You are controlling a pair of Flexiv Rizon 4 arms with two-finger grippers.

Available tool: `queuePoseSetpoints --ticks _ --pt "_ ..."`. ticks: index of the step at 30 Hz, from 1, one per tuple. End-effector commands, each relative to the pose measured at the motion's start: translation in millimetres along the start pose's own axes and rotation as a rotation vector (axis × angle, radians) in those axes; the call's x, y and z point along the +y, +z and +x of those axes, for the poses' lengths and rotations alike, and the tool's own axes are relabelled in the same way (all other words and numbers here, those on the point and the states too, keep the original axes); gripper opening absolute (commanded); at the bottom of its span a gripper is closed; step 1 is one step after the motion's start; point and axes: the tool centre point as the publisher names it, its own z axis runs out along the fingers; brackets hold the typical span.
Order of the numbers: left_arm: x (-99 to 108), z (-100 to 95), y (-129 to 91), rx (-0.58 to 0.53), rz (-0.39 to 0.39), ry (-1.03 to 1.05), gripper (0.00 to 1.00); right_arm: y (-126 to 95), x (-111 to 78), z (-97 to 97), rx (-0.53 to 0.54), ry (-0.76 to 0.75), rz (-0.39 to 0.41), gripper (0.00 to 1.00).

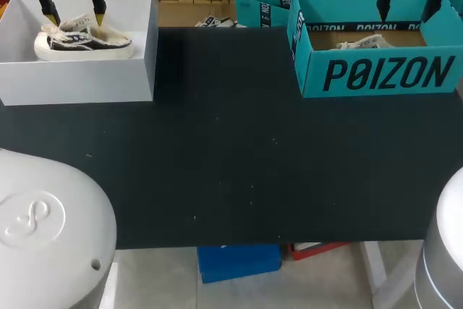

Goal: Take the shoe out of the shoebox, open the shoe tongue, remove and reinsert the insole, then place the shoe into the shoebox

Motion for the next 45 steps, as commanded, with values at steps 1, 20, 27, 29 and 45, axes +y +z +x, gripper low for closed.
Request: queuePoseSetpoints --ticks 1,20,27,29,45 --pt "-3.6 -1.9 -0.6 0.003 0.003 0.046 1.00 0.0 0.0 0.0 0.000 0.000 0.000 1.00" --pt "-33.8 -13.4 -4.1 -0.063 0.081 0.185 1.00 0.0 0.0 0.0 0.000 0.000 0.000 1.00" --pt "-39.7 -10.1 -8.1 -0.057 0.119 0.331 1.00 0.0 0.0 0.0 0.000 0.000 0.000 1.00" --pt "-46.5 -9.6 -12.2 -0.076 0.162 0.431 1.00 0.0 0.0 0.0 0.000 0.000 0.000 1.00" --pt "-69.4 -28.1 -0.1 -0.064 0.301 1.288 1.00 0.0 0.0 0.0 0.000 0.000 0.000 1.00"
